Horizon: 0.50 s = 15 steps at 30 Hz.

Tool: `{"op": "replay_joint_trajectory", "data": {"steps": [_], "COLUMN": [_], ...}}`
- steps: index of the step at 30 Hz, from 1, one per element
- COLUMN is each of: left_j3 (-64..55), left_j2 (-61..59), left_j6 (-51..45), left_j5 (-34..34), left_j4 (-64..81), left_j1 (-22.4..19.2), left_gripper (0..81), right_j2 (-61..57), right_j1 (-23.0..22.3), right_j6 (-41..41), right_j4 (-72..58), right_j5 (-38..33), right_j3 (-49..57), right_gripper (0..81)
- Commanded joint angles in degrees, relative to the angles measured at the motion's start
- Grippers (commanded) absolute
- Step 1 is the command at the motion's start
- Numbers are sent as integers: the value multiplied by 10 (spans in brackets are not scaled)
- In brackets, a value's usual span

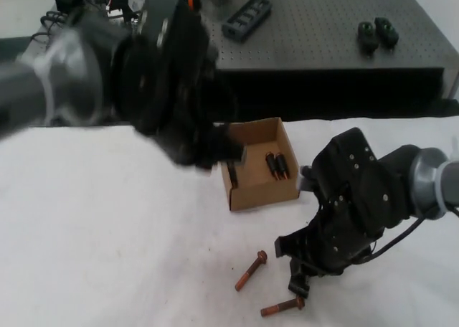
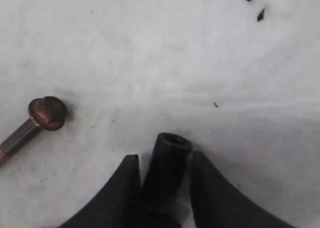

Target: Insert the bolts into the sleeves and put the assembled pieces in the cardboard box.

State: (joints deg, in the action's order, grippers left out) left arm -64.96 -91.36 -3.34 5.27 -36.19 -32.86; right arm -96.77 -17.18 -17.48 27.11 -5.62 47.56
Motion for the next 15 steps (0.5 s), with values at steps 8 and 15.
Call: {"op": "replay_joint_trajectory", "data": {"steps": [8,15], "left_j3": [7,7], "left_j2": [-34,-67], "left_j6": [45,82], "left_j5": [37,57], "left_j4": [-1,-13], "left_j1": [-5,-32], "left_gripper": [427,390], "right_j2": [-5,-4], "right_j1": [-3,-3], "right_j6": [66,84], "right_j4": [39,7], "right_j5": [48,52], "right_j3": [7,7], "right_gripper": [209,178]}}
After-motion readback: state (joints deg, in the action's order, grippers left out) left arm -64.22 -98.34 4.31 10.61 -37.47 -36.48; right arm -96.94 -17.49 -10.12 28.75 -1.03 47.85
